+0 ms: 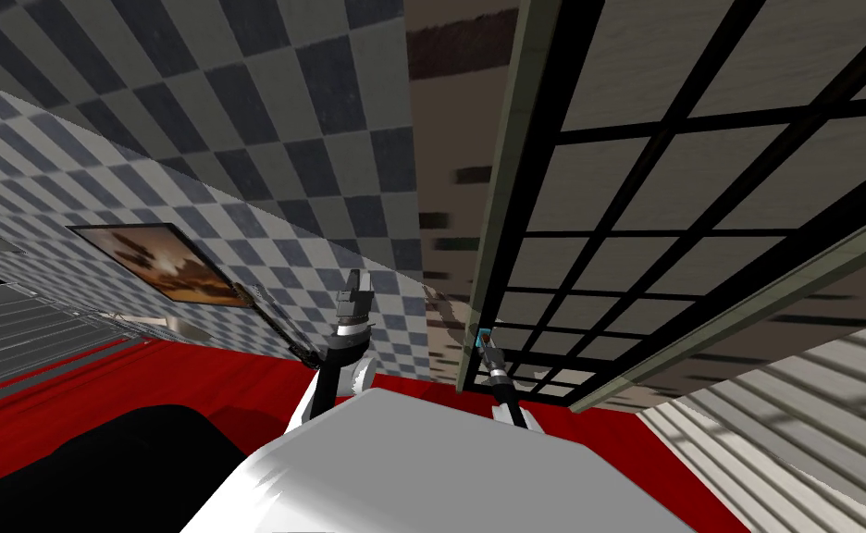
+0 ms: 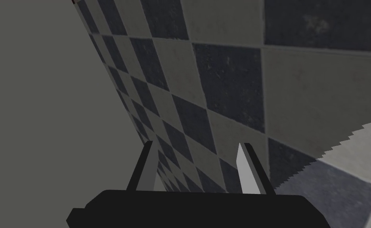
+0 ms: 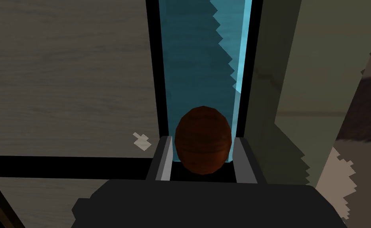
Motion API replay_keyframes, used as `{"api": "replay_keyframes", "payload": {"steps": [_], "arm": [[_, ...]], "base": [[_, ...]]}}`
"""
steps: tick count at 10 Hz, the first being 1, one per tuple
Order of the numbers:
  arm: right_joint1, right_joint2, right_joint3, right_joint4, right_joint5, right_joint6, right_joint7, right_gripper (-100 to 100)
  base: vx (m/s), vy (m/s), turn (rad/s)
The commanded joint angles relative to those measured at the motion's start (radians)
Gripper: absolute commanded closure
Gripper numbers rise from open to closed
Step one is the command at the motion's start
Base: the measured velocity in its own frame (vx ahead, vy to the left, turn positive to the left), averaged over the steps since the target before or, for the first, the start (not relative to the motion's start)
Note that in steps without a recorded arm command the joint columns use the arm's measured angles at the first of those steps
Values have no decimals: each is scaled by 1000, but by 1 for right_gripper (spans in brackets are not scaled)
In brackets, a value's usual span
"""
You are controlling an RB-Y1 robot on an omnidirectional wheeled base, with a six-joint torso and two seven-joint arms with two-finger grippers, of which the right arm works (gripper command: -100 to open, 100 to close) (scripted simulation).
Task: Pull the door open
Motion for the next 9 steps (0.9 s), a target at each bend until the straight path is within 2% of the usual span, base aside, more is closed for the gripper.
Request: {"api": "replay_keyframes", "payload": {"steps": [1, 3, 4, 7, 9], "arm": [[-1, 3, 3, 2, 2, 3, 0, 100], [-1, 3, 3, 2, 2, 3, 0, 100], [0, -4, -1, 1, -5, 0, -34, 100], [0, -11, -1, 2, -13, 0, -85, 100], [1, -18, -2, 4, -23, -1, -139, 100]], "base": [[0, 0, 0], [0, 0, 0], [-41, 6, 83], [-74, 13, 62], [-69, 11, 135]]}}
